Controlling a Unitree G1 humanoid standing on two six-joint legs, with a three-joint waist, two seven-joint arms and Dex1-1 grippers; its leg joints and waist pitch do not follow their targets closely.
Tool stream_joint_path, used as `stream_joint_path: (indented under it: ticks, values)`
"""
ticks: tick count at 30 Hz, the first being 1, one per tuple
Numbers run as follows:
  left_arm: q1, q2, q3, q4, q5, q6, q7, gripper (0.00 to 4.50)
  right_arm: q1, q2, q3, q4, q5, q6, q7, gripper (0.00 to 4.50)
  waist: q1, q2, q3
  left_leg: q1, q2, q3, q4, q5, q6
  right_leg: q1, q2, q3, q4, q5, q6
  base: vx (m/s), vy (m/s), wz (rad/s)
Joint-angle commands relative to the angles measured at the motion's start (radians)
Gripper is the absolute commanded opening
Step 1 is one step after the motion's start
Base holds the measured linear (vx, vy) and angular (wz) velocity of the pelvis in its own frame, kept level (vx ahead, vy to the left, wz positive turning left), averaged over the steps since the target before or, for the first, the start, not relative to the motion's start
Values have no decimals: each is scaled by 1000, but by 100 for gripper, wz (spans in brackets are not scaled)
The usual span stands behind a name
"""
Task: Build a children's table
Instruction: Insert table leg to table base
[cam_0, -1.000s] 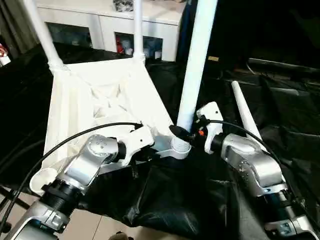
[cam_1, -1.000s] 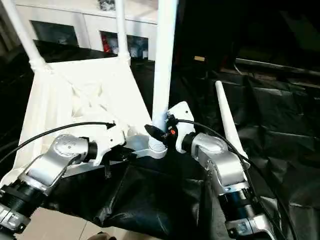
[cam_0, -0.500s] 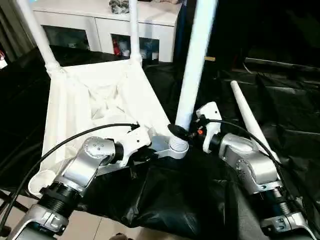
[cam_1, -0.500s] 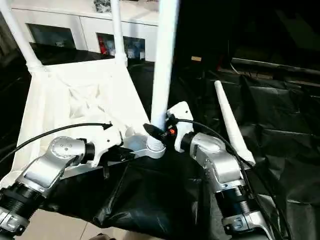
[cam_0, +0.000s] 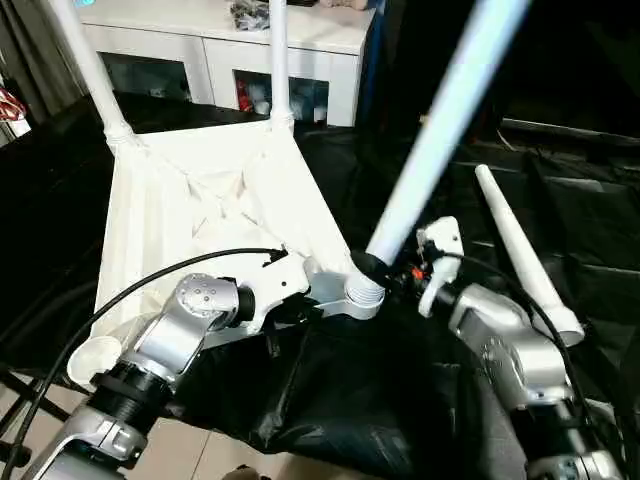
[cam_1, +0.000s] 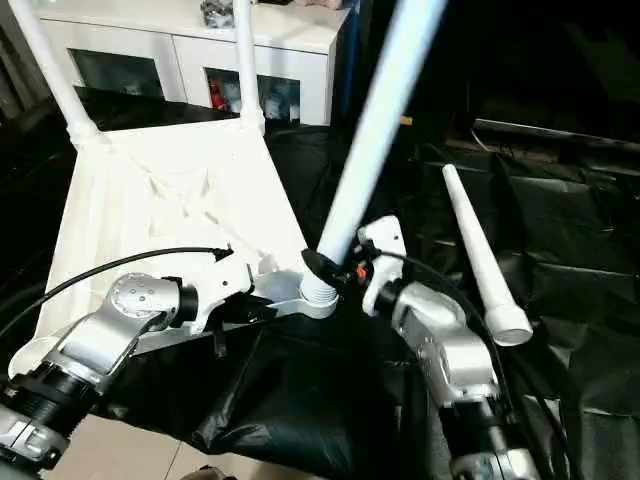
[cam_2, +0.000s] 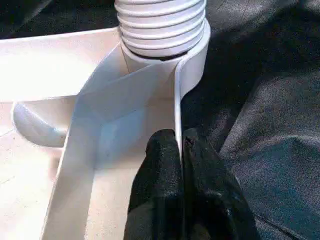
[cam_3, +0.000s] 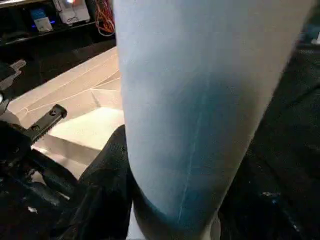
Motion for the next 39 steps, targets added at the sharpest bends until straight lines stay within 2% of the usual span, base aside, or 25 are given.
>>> stream_joint_path:
  ticks: [1, 6, 11, 12, 13, 15, 17, 18, 19, 20, 22, 24, 25, 27, 28, 32, 33, 37, 39]
  values:
    - [-12, -3, 20, 23, -3, -27, 35, 0, 29, -31, 26, 29, -66, 10, -23, 188, -4, -4, -53, 20, 42, -15, -82, -267, -23, 22, -72, 36, -100, -260, -168, 0, 0, 0]
    - [-13, -7, 18, 31, 5, -42, 29, 0, 20, -29, 85, 20, -119, -5, -28, 187, -5, -7, -50, 21, 43, -16, -84, -292, -26, 16, -74, 38, -107, -318, -150, 0, 0, 0]
    - [-8, 0, 13, 21, 4, -52, 11, 0, -15, -17, 108, 63, -137, -5, -16, 187, -7, -6, -49, 22, 44, -17, -86, -309, -28, 12, -72, 38, -107, -322, -155, 0, 0, 0]
    - [-4, 8, 10, 11, 0, -58, -7, 0, -35, -16, 120, 88, -143, -9, -2, 187, -10, -12, -48, 20, 43, -18, -87, -319, -29, 13, -73, 37, -107, -337, -155, 0, 0, 0]
    - [-4, 8, 10, 11, 0, -58, -7, 0, -35, -16, 120, 88, -143, -9, -2, 187, -10, -10, -48, 19, 43, -20, -87, -319, -30, 14, -75, 37, -106, -343, -155, 0, 0, 0]
    - [9, 34, -1, -29, -11, -60, -60, 0, -76, -18, 136, 131, -139, -2, 47, 187, -18, -18, -46, 19, 44, -20, -89, -334, -31, 12, -75, 37, -110, -369, -151, 0, 0, 0]
    - [18, 50, -8, -58, -18, -58, -88, 0, -89, -25, 143, 147, -133, -1, 85, 187, -19, -16, -49, 20, 45, -21, -88, -328, -30, 13, -77, 38, -108, -355, -154, 0, 0, 0]
    - [20, 53, -9, -64, -20, -59, -94, 0, -92, -27, 145, 150, -131, 0, 95, 187, -25, -16, -50, 16, 47, -21, -90, -309, -27, 15, -74, 38, -102, -300, -164, 0, 0, 0]
    - [25, 60, -13, -80, -23, -61, -107, 0, -96, -32, 149, 155, -126, 2, 114, 187, -26, -22, -51, 16, 48, -20, -90, -304, -25, 15, -73, 37, -101, -279, -168, 0, 0, 0]
    - [27, 64, -14, -87, -25, -57, -112, 0, -98, -35, 150, 158, -126, 0, 122, 187, -26, -21, -52, 17, 48, -20, -90, -298, -24, 16, -72, 36, -99, -258, -173, 0, 0, 0]
    - [44, 87, -21, -136, -41, -42, -149, 0, -104, -52, 157, 169, -115, -3, 182, 187, -27, -26, -58, 14, 48, -18, -86, -260, -10, 24, -73, 35, -89, -173, -192, 0, 0, 0]
    - [55, 106, -23, -175, -50, -30, -171, 0, -105, -72, 166, 165, -108, -10, 232, 187, -27, -30, -59, 15, 47, -14, -82, -224, 7, 24, -69, 34, -86, -103, -210, 0, 0, 0]
    - [60, 114, -23, -191, -54, -28, -178, 0, -104, -82, 170, 162, -105, -12, 255, 187, -25, -27, -60, 16, 48, -14, -81, -205, 15, 27, -69, 33, -83, -71, -217, 0, 0, 0]
    - [65, 125, -22, -212, -60, -24, -187, 0, -100, -95, 174, 153, -99, -19, 285, 187, -24, -29, -58, 17, 48, -12, -81, -188, 26, 27, -67, 32, -80, -30, -229, 0, 0, 0]
    - [74, 138, -19, -243, -69, -16, -201, 0, -91, -111, 179, 140, -95, -23, 324, 187, -25, -31, -53, 16, 48, -12, -83, -188, 28, 24, -66, 31, -81, -31, -229, 0, 0, 0]
    - [81, 153, -14, -279, -76, 2, -213, 0, -77, -131, 189, 126, -95, -33, 374, 187, -22, -30, -49, 23, 52, -13, -87, -217, 21, 23, -67, 31, -84, -53, -235, 0, 0, 0]
    - [82, 157, -8, -292, -79, 13, -205, 0, -74, -134, 193, 125, -99, -40, 380, 187, -23, -34, -45, 24, 52, -12, -89, -228, 15, 22, -67, 31, -85, -64, -236, 0, 0, 0]
    - [78, 145, 5, -292, -64, 37, -155, 0, -79, -116, 181, 144, -107, -53, 338, 187, -23, -39, -44, 23, 51, -12, -90, -230, 4, 24, -70, 32, -86, -74, -234, 0, 0, 0]
    - [73, 131, 13, -288, -54, 61, -119, 0, -85, -96, 165, 164, -122, -61, 287, 187, -23, -40, -42, 23, 51, -12, -91, -248, -2, 22, -71, 34, -90, -109, -230, 0, 0, 0]
